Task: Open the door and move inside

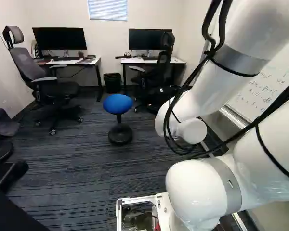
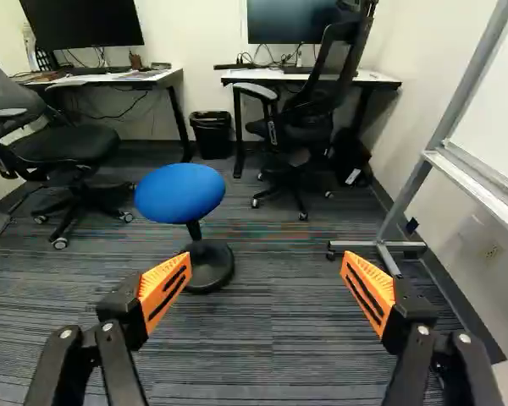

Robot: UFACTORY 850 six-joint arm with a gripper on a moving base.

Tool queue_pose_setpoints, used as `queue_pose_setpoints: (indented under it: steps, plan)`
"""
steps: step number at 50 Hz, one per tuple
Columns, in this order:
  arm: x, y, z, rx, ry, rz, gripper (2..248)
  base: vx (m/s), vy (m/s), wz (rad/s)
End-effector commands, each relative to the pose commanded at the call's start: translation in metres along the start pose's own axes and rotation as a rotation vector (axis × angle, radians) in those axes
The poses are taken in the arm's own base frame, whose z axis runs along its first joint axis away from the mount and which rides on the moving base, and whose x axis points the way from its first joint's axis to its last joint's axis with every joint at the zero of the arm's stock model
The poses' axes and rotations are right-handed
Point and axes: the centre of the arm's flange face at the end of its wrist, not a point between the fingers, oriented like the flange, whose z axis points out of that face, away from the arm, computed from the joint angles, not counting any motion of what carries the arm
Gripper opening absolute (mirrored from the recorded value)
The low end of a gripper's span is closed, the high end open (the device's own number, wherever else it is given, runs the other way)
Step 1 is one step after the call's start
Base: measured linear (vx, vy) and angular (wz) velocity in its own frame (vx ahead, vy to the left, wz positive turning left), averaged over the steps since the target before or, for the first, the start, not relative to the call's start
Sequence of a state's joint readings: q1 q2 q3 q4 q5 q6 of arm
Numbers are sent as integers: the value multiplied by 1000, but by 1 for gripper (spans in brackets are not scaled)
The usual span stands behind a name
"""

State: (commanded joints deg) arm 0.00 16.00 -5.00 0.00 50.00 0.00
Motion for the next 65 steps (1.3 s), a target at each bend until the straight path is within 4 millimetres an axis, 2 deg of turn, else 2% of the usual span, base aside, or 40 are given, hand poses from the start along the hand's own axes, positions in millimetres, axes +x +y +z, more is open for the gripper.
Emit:
queue_pose_setpoints:
  steps: [51, 65]
  plan:
    - [0, 0, 0, 0, 0, 0, 247, 201, 6, 4]
    - [0, 0, 0, 0, 0, 0, 247, 31, 0, -3]
